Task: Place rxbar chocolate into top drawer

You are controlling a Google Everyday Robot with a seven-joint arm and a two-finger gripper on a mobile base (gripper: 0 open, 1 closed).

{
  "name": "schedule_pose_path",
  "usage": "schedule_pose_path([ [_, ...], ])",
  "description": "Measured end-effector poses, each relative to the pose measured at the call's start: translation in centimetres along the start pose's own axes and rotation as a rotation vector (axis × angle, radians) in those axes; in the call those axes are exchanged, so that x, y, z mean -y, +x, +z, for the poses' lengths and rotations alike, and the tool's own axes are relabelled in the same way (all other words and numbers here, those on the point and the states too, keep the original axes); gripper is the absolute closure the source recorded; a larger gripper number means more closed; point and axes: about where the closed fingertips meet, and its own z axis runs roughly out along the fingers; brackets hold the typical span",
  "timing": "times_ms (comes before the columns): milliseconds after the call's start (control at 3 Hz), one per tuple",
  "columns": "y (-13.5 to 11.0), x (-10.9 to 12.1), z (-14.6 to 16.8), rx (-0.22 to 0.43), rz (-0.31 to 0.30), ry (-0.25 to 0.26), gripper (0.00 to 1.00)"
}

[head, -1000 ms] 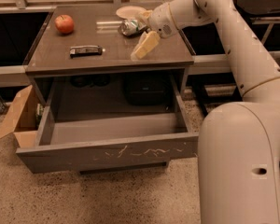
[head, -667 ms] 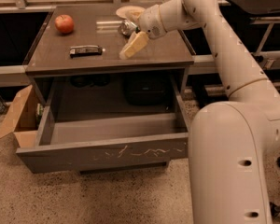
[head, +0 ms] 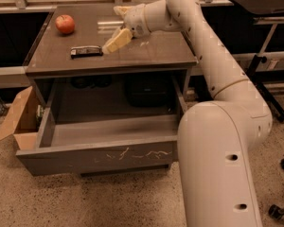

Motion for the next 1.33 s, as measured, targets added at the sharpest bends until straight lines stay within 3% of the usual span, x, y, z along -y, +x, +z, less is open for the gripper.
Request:
schedule_pose_path([
  [667, -0.7, 0.5, 4.4, 0.057, 0.062, 0.027, 0.0],
  [1333, -0.5, -0.9, 8.0, 0.095, 0.138, -0.022, 0.0],
])
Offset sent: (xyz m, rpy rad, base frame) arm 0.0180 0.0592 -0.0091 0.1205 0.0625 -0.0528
